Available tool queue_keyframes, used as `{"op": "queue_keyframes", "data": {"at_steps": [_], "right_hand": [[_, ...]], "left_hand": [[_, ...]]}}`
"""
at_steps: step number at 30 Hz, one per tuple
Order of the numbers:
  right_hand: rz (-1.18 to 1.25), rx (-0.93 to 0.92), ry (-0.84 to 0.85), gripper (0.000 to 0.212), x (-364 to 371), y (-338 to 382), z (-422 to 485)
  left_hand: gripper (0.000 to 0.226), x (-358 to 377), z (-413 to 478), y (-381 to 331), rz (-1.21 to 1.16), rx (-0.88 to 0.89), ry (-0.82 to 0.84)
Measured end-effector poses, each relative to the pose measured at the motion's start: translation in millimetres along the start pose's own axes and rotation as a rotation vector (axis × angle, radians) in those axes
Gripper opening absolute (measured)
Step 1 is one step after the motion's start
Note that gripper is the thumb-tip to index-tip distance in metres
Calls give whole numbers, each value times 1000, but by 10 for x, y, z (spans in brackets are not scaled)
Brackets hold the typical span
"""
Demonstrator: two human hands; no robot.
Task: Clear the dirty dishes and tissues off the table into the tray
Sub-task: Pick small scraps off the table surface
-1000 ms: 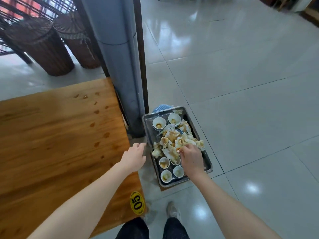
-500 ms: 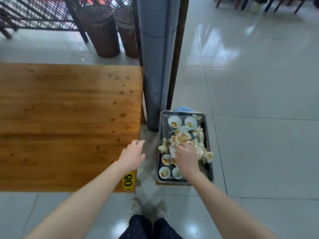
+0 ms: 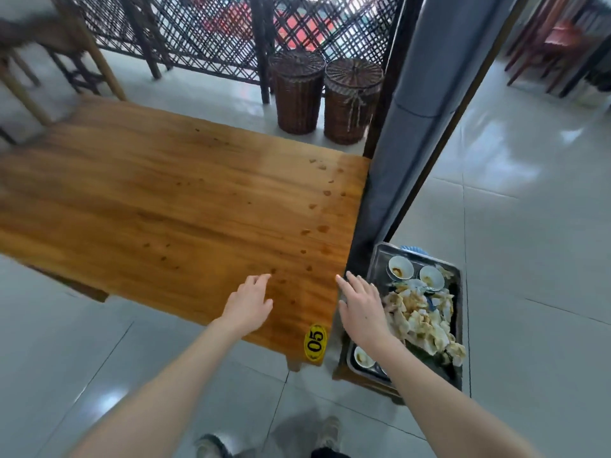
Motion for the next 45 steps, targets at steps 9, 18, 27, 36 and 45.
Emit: {"op": "queue_keyframes", "data": {"at_steps": [9,18,27,36,45], "right_hand": [[-80,-107,37,51,465,1621,347],[5,-143,8,47,812,3374,878],[53,-241,81,45,1122,4534,1430],[43,-327,115,43,1529,5619,2446],[29,-413,121,43,1643,6737,3713]], "left_hand": [[58,-490,-174,1667,43,-80,-67],[60,-1189,-279,3410,-14,-168,-115],[59,-1776,-286,4574,-116,-290,-207],[59,-2354,149,5625,-104,-405,-236],[57,-3275,810,6568,-131,-463,-229]]}}
Point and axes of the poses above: each hand's wrist, its own z-axis towards the middle knuckle, its own x-axis out of the palm, y = z × x, the point moved 2 cm from there along z, towards the middle knuckle, and after that the axes turned 4 degrees about -x, right-handed, at the moved point
